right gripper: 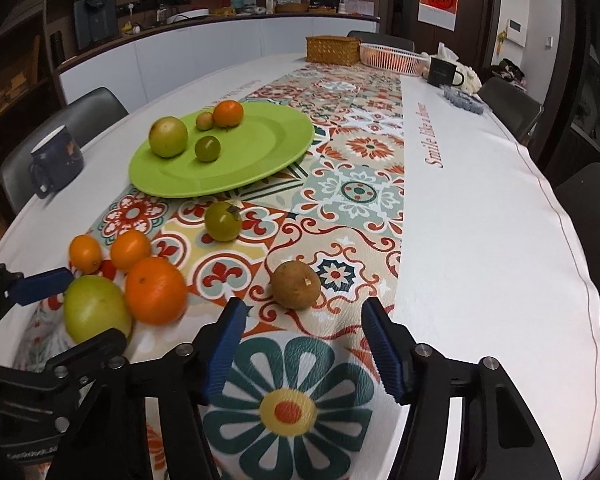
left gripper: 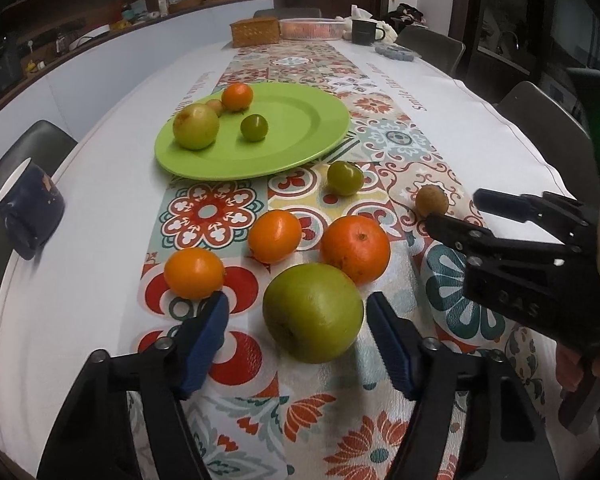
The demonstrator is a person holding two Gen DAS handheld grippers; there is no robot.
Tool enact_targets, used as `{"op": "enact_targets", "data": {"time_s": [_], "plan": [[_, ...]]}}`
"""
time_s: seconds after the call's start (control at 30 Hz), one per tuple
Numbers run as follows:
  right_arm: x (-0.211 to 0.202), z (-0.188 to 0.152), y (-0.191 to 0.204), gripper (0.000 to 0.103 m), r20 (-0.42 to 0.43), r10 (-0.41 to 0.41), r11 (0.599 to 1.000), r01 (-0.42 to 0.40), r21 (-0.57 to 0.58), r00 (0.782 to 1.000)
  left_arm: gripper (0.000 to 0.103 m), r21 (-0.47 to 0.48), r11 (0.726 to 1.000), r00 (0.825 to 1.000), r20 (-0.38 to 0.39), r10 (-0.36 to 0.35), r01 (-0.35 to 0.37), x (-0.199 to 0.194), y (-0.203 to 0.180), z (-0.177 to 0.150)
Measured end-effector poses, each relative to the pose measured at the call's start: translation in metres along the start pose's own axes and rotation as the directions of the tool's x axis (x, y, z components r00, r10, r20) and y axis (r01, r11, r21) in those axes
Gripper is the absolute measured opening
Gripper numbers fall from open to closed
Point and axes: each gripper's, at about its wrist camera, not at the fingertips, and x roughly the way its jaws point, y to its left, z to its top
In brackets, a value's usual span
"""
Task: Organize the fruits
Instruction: 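Grasp the green apple with the left tool while the right tool grasps a brown kiwi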
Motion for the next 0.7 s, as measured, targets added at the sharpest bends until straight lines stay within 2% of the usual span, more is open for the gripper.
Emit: {"op": "enact_targets", "data": {"time_s": [0.13, 0.2, 0.43, 0.7], "plan": [[0.009, 0.001, 0.000, 0.051, -0.012, 0.001, 1.000, -0.001, -0.002, 1.000, 0.058, -0.011, 1.000, 1.000, -0.009, -0.025, 0.025, 0.004, 0.001, 0.000], [0.012, 0.002, 0.001, 0.049, -0.015, -0.002, 1.000, 0.002, -0.008, 1.000, 0.050, -0.019, 0.999, 0.999, -0.015, -0.049, 0.048, 0.005, 0.002, 0.001], [0.018, 0.005, 0.006, 0.030, -0.013, 0.008, 1.000, -0.008, -0.019, 1.000, 0.050, -0.026, 0.998, 0.998, -0.008, -0.061, 0.061, 0.005, 0.003, 0.000], [0.001, 0.002, 0.013, 0.030, 0.013, 0.018, 0.999, -0.017, -0.033, 1.000, 0.050, -0.027, 0.998, 0.998, -0.009, -0.062, 0.062, 0.003, 0.003, 0.000]]}}
